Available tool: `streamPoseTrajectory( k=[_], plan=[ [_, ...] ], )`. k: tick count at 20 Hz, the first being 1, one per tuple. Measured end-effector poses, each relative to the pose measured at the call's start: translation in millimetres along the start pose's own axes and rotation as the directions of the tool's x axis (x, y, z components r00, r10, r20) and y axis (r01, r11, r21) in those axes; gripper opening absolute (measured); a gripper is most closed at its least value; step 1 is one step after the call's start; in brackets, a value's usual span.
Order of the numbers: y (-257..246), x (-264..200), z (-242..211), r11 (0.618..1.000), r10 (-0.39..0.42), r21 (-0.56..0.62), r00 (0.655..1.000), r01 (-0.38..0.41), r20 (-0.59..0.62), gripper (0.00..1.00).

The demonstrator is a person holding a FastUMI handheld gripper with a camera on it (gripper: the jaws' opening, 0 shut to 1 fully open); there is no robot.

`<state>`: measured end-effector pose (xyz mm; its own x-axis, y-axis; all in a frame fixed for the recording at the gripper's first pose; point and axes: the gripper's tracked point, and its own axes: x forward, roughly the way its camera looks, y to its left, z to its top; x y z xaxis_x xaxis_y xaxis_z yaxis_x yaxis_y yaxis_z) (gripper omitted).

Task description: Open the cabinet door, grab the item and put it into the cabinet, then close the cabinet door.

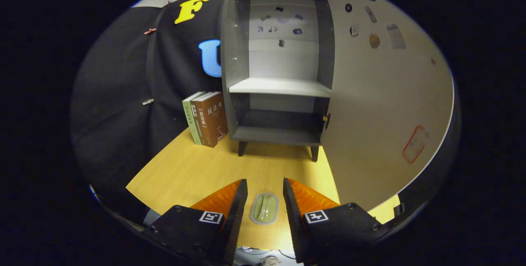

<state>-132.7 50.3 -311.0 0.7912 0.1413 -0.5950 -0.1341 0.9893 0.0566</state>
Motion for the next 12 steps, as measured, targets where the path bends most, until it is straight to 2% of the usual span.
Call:
streamPoseTrajectory(
  k=[5,8,12],
  plan=[
    [-2,52,-82,0.998,-0.067,-0.017,0.978,0.065,-0.198,0.57],
    [-7,88,-111,0.995,-0.097,-0.02,0.957,0.095,-0.272,0.57],
    [-13,121,-142,0.995,-0.098,-0.048,0.92,0.086,-0.379,0.57]
  ],
)
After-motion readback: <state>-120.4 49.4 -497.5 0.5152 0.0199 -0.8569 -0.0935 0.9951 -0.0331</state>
